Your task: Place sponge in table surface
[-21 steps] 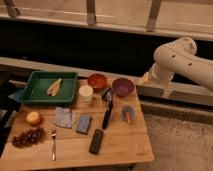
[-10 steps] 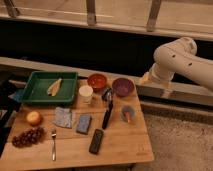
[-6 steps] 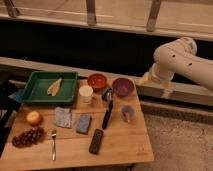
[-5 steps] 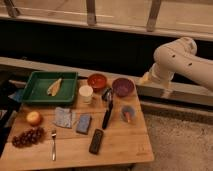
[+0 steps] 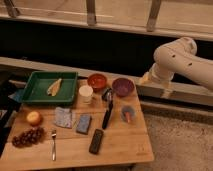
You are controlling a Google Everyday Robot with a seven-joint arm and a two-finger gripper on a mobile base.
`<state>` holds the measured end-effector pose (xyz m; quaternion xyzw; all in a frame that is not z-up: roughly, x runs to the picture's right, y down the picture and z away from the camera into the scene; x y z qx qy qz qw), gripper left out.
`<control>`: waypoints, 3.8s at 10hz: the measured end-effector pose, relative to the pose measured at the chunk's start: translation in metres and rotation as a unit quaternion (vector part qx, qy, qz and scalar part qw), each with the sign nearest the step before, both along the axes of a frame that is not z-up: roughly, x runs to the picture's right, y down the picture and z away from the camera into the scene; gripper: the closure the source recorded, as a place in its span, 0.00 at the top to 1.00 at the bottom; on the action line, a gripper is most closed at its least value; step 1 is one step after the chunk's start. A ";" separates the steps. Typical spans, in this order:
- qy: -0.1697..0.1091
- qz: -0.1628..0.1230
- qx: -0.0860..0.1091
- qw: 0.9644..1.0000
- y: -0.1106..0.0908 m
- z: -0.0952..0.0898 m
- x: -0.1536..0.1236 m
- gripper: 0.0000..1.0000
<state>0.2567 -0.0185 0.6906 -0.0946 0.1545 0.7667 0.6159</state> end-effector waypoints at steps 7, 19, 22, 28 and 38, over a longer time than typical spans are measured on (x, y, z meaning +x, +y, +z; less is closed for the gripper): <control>-0.035 -0.085 -0.028 0.995 -0.008 0.015 -0.106 0.80; -0.088 -0.149 -0.089 0.981 0.036 0.051 -0.234 0.80; -0.105 -0.157 -0.111 0.976 0.061 0.070 -0.276 0.80; -0.147 -0.171 -0.160 0.961 0.105 0.100 -0.326 0.80; -0.150 -0.163 -0.208 0.953 0.148 0.123 -0.345 0.80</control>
